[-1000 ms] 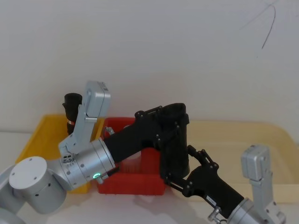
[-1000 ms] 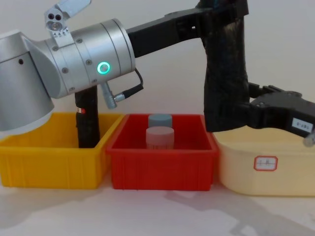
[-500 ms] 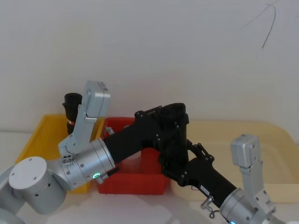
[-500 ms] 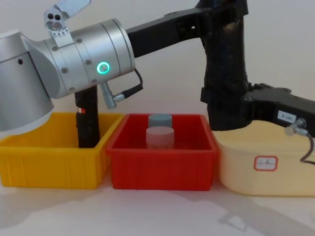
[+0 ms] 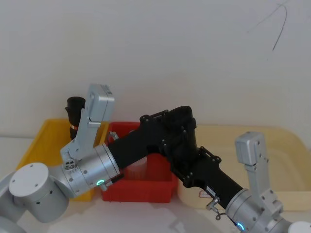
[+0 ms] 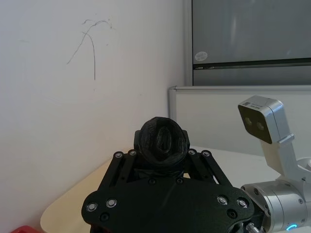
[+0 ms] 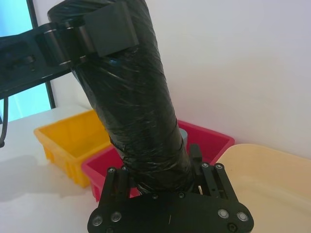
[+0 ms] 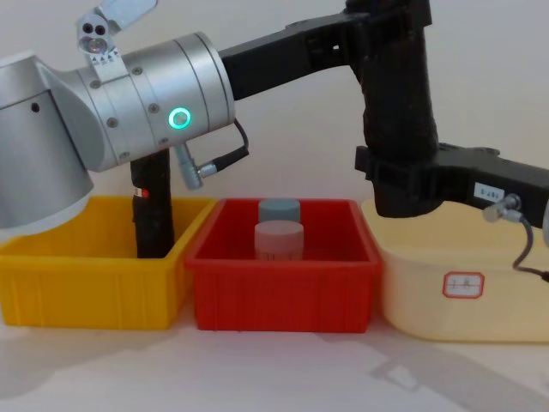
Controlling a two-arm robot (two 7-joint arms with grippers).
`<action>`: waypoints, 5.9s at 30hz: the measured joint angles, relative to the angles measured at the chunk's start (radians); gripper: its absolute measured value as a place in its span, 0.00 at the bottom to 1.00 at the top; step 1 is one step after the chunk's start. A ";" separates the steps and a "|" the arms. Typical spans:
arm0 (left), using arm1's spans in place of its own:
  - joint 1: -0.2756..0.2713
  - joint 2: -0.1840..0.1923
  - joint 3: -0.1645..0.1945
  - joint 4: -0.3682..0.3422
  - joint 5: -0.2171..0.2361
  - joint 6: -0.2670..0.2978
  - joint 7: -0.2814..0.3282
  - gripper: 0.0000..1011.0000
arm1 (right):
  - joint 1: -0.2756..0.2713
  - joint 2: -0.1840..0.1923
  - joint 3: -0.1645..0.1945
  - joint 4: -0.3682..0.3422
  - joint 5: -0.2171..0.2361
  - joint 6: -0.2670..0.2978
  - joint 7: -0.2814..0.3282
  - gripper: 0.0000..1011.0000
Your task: Pick up the garbage bag with the one hand and transfer it to the other hand.
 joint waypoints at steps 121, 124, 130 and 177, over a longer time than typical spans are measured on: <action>0.187 0.176 -0.232 -0.161 0.096 -0.034 0.305 0.99 | 0.189 -0.041 -0.063 0.098 0.066 0.242 0.053 0.99; 0.192 0.180 -0.239 -0.164 0.099 -0.034 0.312 0.99 | 0.205 -0.044 -0.081 0.112 0.062 0.241 0.065 0.99; 0.199 0.187 -0.249 -0.169 0.102 -0.036 0.322 0.99 | 0.233 -0.051 -0.111 0.145 0.051 0.236 0.078 0.99; 0.210 0.196 -0.265 -0.175 0.106 -0.037 0.337 0.99 | 0.458 -0.147 -0.233 0.536 -0.100 0.193 0.105 0.99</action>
